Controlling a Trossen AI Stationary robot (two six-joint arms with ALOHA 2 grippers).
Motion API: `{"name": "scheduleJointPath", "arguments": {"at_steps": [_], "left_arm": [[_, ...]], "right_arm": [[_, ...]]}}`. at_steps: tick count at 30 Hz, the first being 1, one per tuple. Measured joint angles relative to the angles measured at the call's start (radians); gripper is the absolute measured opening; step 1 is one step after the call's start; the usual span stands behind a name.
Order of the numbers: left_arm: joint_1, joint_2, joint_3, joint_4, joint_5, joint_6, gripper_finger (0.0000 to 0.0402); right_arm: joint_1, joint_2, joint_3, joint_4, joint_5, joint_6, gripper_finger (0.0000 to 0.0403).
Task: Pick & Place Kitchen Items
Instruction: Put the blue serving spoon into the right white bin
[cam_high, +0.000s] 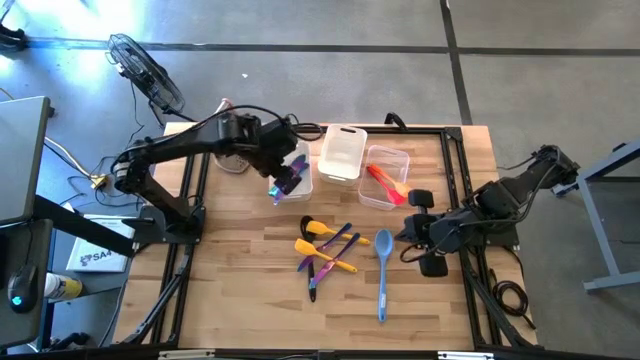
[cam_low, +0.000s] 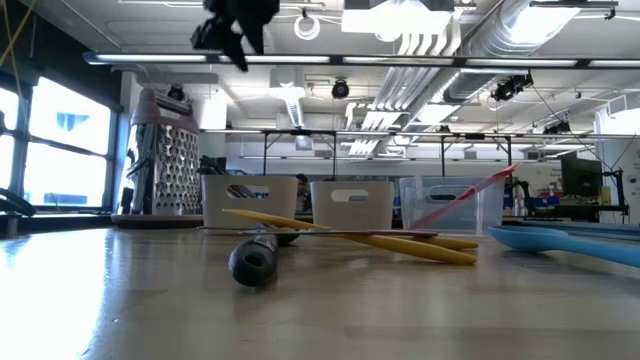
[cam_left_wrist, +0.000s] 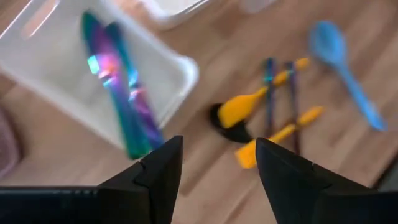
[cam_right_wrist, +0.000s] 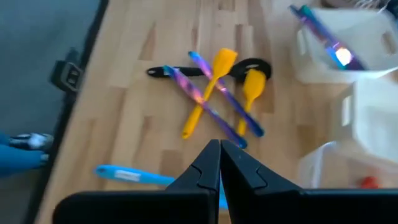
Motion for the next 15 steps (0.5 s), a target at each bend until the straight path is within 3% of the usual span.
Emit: {"name": "scheduleJointPath", "arguments": {"at_steps": [6, 13, 15], "left_arm": [[-0.128, 0.000, 0.083, 0.005, -0.003, -0.011, 0.0197], [-0.271, 0.000, 0.085, 0.005, -0.038, -0.054, 0.0197], [-0.307, 0.000, 0.085, 0.007, -0.088, -0.067, 0.0197]], "right_arm": [[0.000, 0.000, 0.000, 0.071, -0.019, 0.081, 0.0005], [0.000, 0.001, 0.000, 0.244, -0.252, 0.185, 0.0005], [-0.006, 0.008, 0.000, 0.246, -0.264, 0.245, 0.0005]]}}
